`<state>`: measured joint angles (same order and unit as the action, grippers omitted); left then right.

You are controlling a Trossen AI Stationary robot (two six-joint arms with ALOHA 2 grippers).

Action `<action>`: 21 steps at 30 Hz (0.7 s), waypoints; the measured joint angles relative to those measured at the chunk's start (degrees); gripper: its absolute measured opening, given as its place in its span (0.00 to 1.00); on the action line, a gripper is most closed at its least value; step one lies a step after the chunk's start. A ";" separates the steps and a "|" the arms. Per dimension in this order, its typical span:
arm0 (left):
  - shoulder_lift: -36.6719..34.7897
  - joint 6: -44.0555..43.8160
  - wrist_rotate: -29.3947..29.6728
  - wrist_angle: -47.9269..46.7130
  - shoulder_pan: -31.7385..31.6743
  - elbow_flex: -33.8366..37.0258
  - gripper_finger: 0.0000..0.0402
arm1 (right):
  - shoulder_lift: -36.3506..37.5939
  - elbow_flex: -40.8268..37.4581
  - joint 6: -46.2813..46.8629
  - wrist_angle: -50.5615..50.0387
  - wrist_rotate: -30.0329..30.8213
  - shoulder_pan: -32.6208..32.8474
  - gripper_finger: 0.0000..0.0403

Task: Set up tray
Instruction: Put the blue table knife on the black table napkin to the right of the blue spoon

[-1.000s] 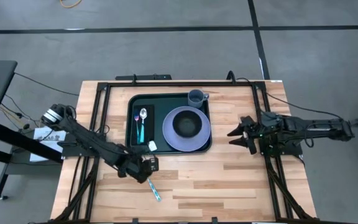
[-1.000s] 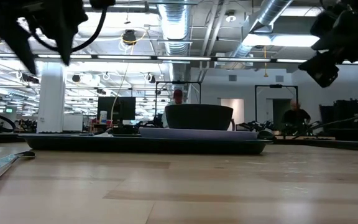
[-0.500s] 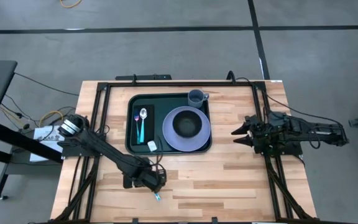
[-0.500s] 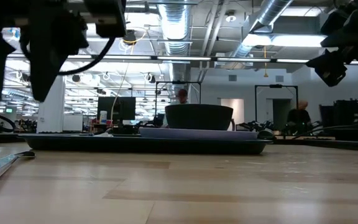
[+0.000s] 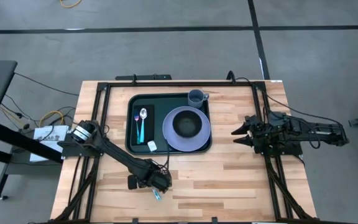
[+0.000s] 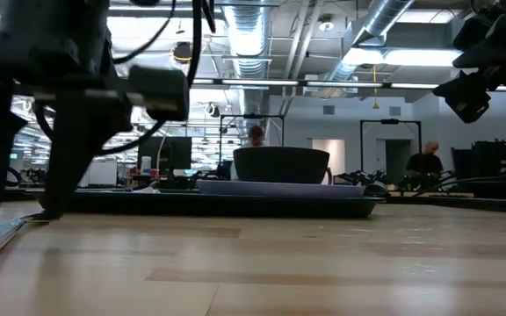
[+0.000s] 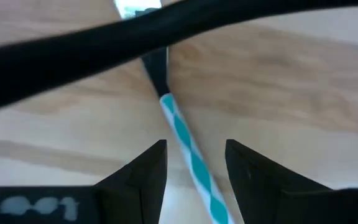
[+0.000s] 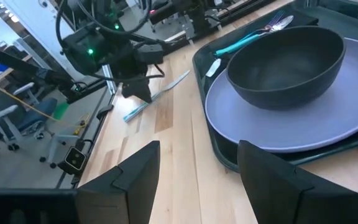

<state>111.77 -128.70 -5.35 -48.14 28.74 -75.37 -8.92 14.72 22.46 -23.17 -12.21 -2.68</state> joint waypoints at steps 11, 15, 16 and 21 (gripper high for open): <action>2.44 0.39 -2.34 -1.59 -0.32 -0.20 0.38 | 0.01 0.02 0.65 -0.05 -0.02 0.00 0.51; 2.44 0.48 -4.30 -2.70 -0.18 -0.17 0.37 | -0.01 0.02 0.61 -0.07 0.00 0.00 0.51; 2.44 0.46 -4.40 -2.69 -0.12 -0.16 0.37 | -0.01 0.03 0.61 -0.05 -0.02 0.00 0.51; 2.53 0.48 -4.45 -2.07 -0.12 -0.11 0.26 | -0.01 0.04 0.21 -0.05 0.00 0.00 0.51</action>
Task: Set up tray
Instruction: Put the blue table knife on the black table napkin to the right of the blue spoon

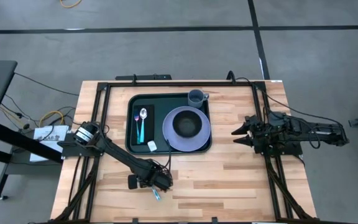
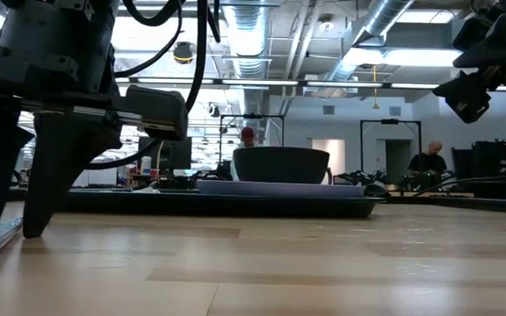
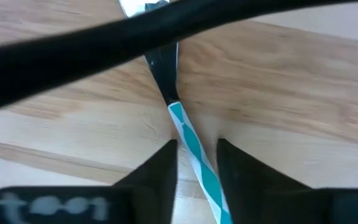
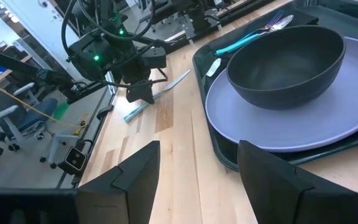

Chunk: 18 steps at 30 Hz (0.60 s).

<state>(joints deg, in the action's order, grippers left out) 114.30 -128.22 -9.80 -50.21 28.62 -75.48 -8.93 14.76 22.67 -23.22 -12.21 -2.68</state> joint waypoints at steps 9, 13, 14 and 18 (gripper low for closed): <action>0.07 0.37 0.15 0.03 0.34 0.09 0.04 | 0.00 0.00 -0.19 0.00 0.01 0.00 0.51; 0.07 0.57 0.71 -0.04 1.12 0.10 0.03 | 0.00 0.02 -0.19 0.00 0.02 -0.02 0.51; 0.04 0.75 0.72 -0.07 1.43 0.10 0.02 | 0.00 0.02 -0.19 0.00 0.02 -0.02 0.51; 0.17 1.01 0.82 -1.15 2.99 -1.14 0.02 | 0.00 0.02 -0.19 0.00 0.02 -0.01 0.51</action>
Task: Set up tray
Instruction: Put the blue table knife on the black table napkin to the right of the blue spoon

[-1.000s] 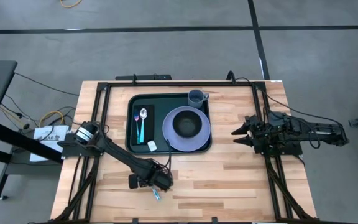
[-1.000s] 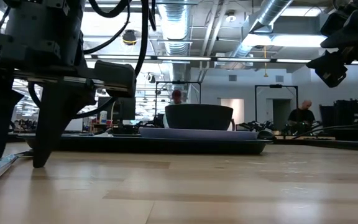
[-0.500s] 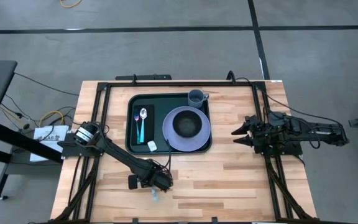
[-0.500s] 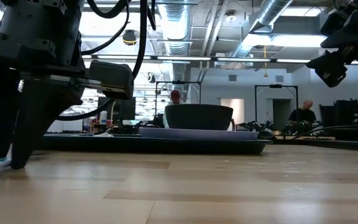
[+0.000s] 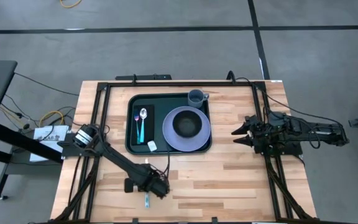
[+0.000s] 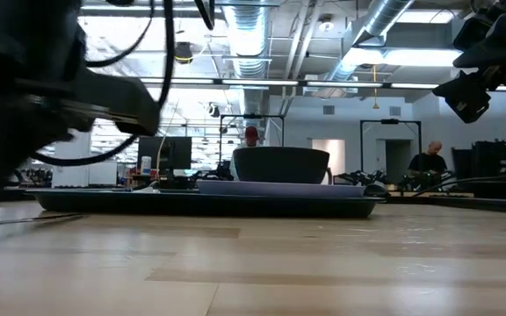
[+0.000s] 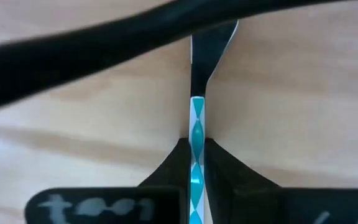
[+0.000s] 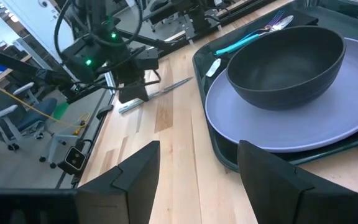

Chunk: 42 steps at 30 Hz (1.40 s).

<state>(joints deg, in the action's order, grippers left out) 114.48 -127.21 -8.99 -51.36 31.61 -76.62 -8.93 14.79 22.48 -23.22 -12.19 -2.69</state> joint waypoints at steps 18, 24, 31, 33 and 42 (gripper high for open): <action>-0.82 2.38 14.96 -32.41 -1.40 -20.15 0.01 | 0.00 0.00 -0.02 -0.08 0.15 -0.06 0.51; -6.34 12.59 23.18 -32.55 -11.89 -16.24 0.01 | 0.00 0.00 -0.02 -0.13 0.17 -0.06 0.51; -16.46 29.74 24.15 -27.42 -25.51 -5.07 0.01 | 0.00 0.02 -0.51 -0.51 0.26 -0.06 0.51; -19.05 33.76 23.60 -23.97 -29.42 -1.29 0.01 | -0.02 0.02 -0.52 -0.52 0.26 -0.06 0.51; -22.27 45.57 20.11 -3.14 -41.96 10.01 0.01 | -0.02 0.02 -0.12 -0.79 1.37 -0.06 0.51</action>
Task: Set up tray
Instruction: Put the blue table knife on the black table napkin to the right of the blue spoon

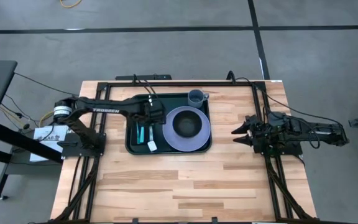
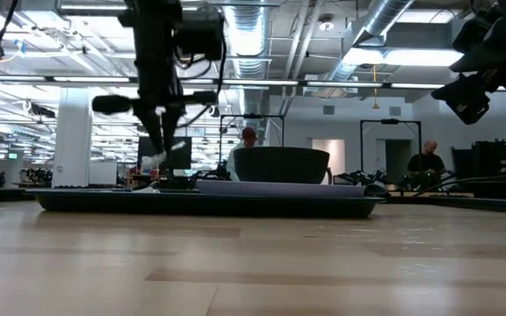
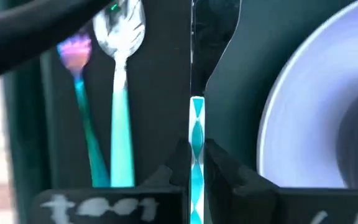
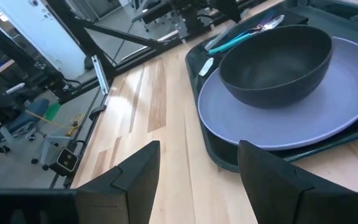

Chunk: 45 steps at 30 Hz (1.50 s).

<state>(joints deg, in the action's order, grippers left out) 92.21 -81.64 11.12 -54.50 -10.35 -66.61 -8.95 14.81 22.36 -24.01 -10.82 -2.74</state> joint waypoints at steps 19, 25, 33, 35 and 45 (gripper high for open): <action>0.04 3.06 -6.35 10.15 -4.67 9.61 0.01 | 0.00 0.00 0.73 -0.02 0.43 -0.02 0.51; 0.21 2.24 -6.20 12.92 -4.67 11.60 0.01 | 0.00 0.00 0.73 -0.02 0.46 -0.02 0.51; 1.68 4.81 -6.36 13.97 -5.67 11.67 0.01 | 0.00 0.00 1.20 -0.02 0.69 -0.02 0.51; 2.53 5.34 -6.63 14.85 -5.71 11.60 0.02 | 0.00 0.00 1.61 -0.04 0.73 -0.02 0.51; 4.57 5.92 -7.53 15.06 -5.77 11.65 0.05 | 0.02 0.00 2.41 -0.17 0.83 -0.04 0.51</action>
<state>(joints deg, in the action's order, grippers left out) 96.78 -75.72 3.60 -39.44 -16.12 -54.96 -8.93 14.81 24.77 -24.18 -9.99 -2.79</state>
